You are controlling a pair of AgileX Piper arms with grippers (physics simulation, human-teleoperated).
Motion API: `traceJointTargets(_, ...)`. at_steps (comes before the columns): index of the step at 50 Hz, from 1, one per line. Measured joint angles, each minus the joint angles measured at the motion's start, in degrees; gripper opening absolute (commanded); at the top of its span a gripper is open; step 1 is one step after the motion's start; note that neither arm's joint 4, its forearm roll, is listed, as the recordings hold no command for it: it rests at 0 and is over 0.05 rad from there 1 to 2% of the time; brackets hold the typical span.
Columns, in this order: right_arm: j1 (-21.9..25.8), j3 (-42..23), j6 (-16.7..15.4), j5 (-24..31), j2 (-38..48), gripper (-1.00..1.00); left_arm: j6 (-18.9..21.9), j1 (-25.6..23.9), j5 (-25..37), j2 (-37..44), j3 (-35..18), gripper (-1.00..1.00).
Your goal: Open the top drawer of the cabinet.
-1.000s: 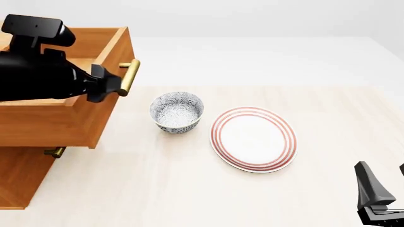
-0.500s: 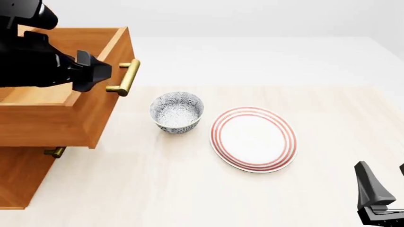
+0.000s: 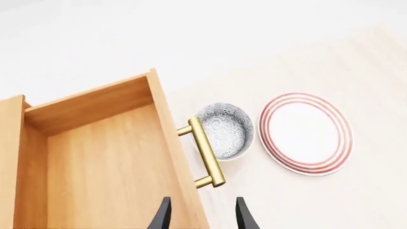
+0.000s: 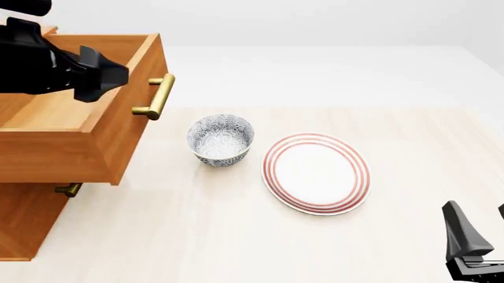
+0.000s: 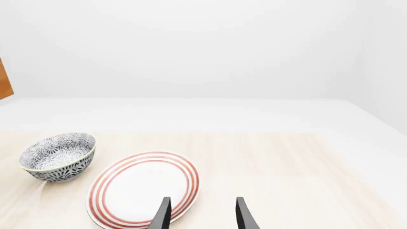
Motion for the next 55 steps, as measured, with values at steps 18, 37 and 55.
traceJointTargets(18, 0.0, 0.0, 0.0, 0.0, 0.0, 1.0, 2.0, 1.8, 1.7, -3.2, -1.5, 1.0)
traceJointTargets(37, 0.0, 0.0, 0.0, 0.0, 0.0, 1.0, 3.5, 4.3, 4.1, -7.7, -3.2, 1.0)
traceJointTargets(55, 0.0, 0.0, 0.0, 0.0, 0.0, 1.0, 4.3, 6.6, 6.1, -12.1, -4.4, 1.0)
